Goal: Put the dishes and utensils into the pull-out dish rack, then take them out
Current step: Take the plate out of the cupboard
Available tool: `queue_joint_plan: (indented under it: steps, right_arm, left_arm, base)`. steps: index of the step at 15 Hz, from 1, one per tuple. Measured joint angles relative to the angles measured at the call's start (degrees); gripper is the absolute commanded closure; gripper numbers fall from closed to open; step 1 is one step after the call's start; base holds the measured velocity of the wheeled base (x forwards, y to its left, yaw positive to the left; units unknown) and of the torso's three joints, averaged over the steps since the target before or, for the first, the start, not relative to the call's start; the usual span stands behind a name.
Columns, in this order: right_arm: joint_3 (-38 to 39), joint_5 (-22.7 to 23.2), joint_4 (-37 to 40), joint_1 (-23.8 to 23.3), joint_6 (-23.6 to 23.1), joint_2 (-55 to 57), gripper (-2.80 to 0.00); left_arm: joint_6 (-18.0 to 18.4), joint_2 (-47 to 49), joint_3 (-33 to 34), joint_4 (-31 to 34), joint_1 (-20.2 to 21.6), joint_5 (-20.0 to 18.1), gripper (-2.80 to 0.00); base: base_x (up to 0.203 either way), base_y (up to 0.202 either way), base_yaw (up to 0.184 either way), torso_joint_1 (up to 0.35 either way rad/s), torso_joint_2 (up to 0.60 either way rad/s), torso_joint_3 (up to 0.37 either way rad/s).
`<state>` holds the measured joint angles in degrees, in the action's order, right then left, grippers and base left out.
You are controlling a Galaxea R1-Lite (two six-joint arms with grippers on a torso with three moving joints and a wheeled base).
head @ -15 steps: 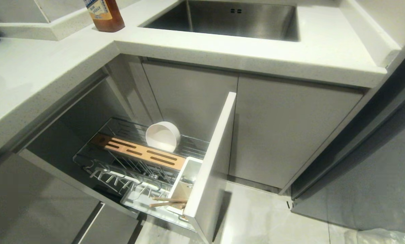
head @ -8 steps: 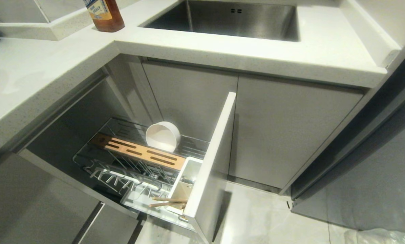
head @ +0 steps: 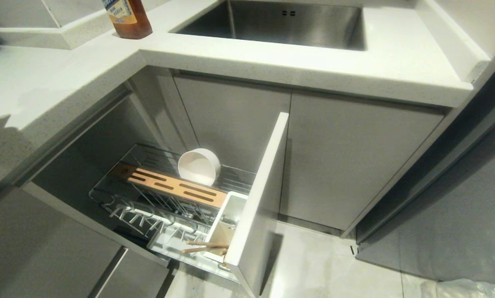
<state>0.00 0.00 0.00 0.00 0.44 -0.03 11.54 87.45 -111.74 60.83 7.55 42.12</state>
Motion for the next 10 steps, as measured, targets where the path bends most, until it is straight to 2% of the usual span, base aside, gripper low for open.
queue_joint_plan:
  steps: [5, 6, 7, 10]
  right_arm:
    - [0.00, 0.00, 0.00, 0.00, 0.00, -0.01, 0.00]
    - [0.00, 0.00, 0.00, 0.00, 0.00, 0.01, 0.00]
    - [0.00, 0.00, 0.00, 0.00, 0.00, 0.01, 0.00]
    - [0.00, 0.00, 0.00, 0.00, 0.00, -0.02, 0.00]
  left_arm:
    - [-0.09, 1.32, 0.03, 1.25, -0.58, 0.22, 0.00]
    - [-0.05, 1.41, 0.03, 1.41, -0.64, 0.24, -2.60]
    - [-0.15, 1.45, 0.05, 1.47, -0.80, 0.08, -2.80]
    - [-0.37, 1.53, 0.06, 1.49, -1.27, -0.01, -2.80]
  base:
    - [0.000, 0.000, 0.000, 0.000, 0.00, 0.000]
    - [0.000, 0.000, 0.000, 0.000, 0.00, 0.000]
    - [0.000, 0.000, 0.000, 0.000, 0.00, 0.000]
    - [0.000, 0.000, 0.000, 0.000, 0.00, 0.000]
